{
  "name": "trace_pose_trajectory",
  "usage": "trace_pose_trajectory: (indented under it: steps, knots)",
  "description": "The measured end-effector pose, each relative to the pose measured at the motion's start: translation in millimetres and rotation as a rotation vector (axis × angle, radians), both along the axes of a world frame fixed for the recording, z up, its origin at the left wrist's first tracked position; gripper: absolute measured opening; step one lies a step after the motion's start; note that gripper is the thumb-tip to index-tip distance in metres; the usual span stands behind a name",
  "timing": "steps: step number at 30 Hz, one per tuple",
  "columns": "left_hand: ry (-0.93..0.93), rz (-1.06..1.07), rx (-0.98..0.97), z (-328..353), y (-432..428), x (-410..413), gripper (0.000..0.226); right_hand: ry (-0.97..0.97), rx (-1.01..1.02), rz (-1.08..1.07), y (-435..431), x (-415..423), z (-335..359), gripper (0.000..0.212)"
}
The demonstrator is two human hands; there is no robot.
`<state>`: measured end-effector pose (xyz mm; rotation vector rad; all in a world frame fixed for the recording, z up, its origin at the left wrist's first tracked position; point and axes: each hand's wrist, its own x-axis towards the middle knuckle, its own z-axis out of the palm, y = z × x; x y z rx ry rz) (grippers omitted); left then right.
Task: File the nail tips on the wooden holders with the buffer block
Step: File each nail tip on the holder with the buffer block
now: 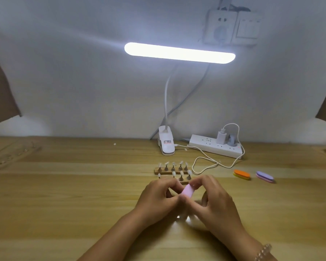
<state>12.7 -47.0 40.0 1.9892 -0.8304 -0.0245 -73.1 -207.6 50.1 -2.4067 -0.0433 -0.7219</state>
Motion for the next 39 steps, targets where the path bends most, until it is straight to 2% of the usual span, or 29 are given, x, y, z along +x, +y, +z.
trace_pose_trajectory:
  steps: [2, 6, 11, 17, 21, 25, 28, 30, 33, 36, 39]
  knots:
    - [0.001, 0.000, -0.001, -1, 0, 1, 0.018, 0.014, -0.054, 0.057, 6, -3, 0, 0.035]
    - [-0.026, -0.010, -0.021, -3, 0, 1, 0.006, 0.022, 0.102, -0.056, -5, 4, 3, 0.027]
    - [-0.005, -0.001, -0.004, -1, 0, 0, 0.015, 0.002, -0.046, 0.060, 4, -2, -1, 0.031]
    - [-0.040, -0.001, 0.005, -3, 1, 1, 0.005, -0.031, 0.131, -0.082, -9, 6, 1, 0.021]
    - [-0.019, -0.022, 0.000, 1, 0, 0, 0.010, -0.011, -0.001, 0.045, 2, -1, -1, 0.031]
    - [-0.030, -0.015, -0.009, 0, 1, -1, 0.010, 0.001, -0.004, -0.028, -3, 4, -1, 0.030]
    - [-0.021, -0.013, -0.011, 0, 2, -1, 0.013, -0.004, -0.074, 0.006, 1, 0, -1, 0.033]
    - [-0.023, -0.014, -0.012, 0, 2, 0, 0.014, 0.007, -0.064, 0.029, 4, -2, 1, 0.033]
    - [-0.029, -0.004, -0.013, 1, 2, -1, 0.011, 0.006, 0.001, -0.046, -3, 2, 1, 0.028]
    - [-0.035, -0.006, -0.011, 1, 2, -1, 0.013, 0.002, -0.085, 0.002, 1, 0, -1, 0.030]
    - [-0.045, 0.008, -0.011, 1, 2, 0, 0.019, 0.018, -0.049, -0.017, 1, 0, 2, 0.029]
